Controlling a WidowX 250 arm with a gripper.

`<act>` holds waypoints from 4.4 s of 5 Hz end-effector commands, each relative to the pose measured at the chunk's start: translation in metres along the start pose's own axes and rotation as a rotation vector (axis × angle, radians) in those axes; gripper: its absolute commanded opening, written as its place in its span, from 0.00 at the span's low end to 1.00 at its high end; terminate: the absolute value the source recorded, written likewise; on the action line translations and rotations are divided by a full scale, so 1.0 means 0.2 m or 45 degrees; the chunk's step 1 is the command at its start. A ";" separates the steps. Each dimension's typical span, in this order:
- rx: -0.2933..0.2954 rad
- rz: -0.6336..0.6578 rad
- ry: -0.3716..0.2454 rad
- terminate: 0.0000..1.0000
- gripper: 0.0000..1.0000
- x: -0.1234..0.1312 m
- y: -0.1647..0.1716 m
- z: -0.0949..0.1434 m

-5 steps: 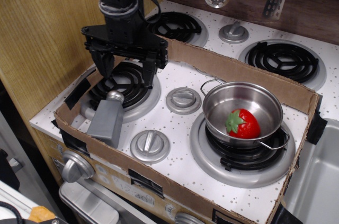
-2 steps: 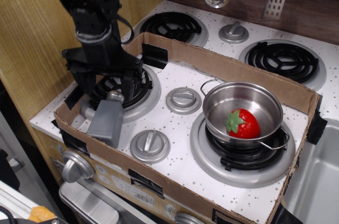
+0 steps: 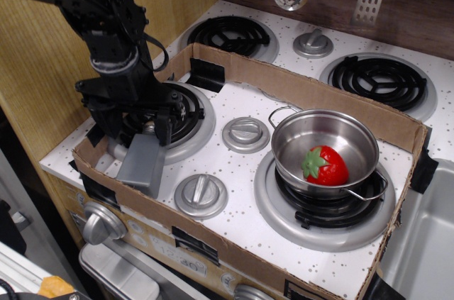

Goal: Right pepper shaker

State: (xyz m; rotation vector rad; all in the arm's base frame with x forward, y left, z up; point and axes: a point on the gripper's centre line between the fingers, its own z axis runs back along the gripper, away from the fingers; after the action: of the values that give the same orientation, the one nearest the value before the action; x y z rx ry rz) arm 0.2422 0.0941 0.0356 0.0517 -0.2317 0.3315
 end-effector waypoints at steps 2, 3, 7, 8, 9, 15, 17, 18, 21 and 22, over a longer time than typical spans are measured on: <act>-0.051 -0.008 -0.069 0.00 1.00 -0.02 0.02 -0.05; -0.072 -0.007 -0.075 0.00 0.00 0.02 0.00 -0.06; -0.112 -0.027 -0.381 0.00 0.00 0.14 -0.09 0.12; -0.101 -0.066 -0.581 0.00 0.00 0.20 -0.12 0.22; -0.064 -0.072 -0.753 0.00 0.00 0.22 -0.14 0.26; -0.044 0.085 -1.440 0.00 0.00 0.34 -0.12 0.13; -0.012 0.115 -1.448 0.00 0.00 0.35 -0.17 0.16; -0.023 0.123 -1.403 0.00 1.00 0.31 -0.20 0.19; 0.072 0.025 -1.496 0.00 1.00 0.22 -0.16 0.30; 0.093 0.009 -1.554 0.00 1.00 0.24 -0.14 0.38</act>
State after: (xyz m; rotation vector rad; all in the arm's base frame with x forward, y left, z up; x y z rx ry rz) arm 0.2829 0.0792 0.1162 0.3159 -1.3929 0.2757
